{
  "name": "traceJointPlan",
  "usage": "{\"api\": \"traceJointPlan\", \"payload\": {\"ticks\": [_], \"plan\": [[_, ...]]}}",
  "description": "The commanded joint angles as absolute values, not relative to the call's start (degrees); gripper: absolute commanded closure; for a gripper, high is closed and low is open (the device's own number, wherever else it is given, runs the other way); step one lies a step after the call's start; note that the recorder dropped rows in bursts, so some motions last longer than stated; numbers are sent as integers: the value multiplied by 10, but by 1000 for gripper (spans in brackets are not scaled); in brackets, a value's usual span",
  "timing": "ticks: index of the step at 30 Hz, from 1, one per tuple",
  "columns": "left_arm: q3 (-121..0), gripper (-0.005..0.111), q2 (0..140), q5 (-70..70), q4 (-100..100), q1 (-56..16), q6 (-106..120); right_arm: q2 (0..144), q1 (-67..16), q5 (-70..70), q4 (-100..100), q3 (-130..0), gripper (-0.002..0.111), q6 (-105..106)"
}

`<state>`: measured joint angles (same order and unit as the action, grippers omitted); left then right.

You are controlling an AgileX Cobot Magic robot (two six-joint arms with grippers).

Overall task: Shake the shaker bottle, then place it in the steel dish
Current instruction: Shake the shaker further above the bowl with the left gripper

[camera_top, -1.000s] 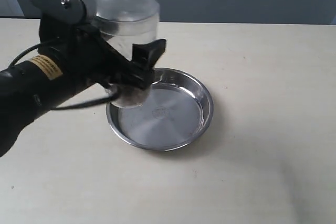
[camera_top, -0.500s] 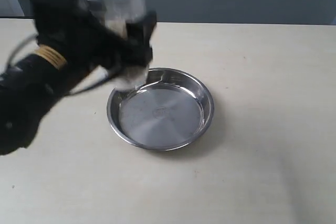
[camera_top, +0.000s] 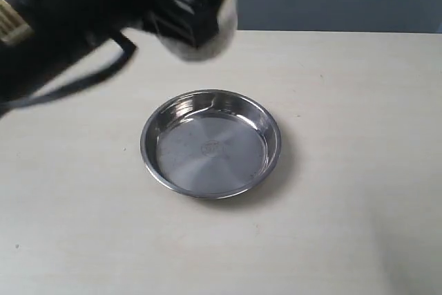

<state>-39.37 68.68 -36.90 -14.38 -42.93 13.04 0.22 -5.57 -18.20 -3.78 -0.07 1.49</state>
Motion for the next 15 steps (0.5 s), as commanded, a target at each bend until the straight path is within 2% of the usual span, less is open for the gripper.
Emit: {"api": "traceJointPlan", "payload": {"ticks": [1,7,15], "plan": [[-339,107,796,-321,-305,-407,150,0,-58,-176,-37,0,109,15],[-332,107,785,-391,-224,-418,118,0,-58,-176,-37,0,109,15],[-332,107,788,-462,-223,-418,118,0,-58,-176,-37,0,109,15]]}}
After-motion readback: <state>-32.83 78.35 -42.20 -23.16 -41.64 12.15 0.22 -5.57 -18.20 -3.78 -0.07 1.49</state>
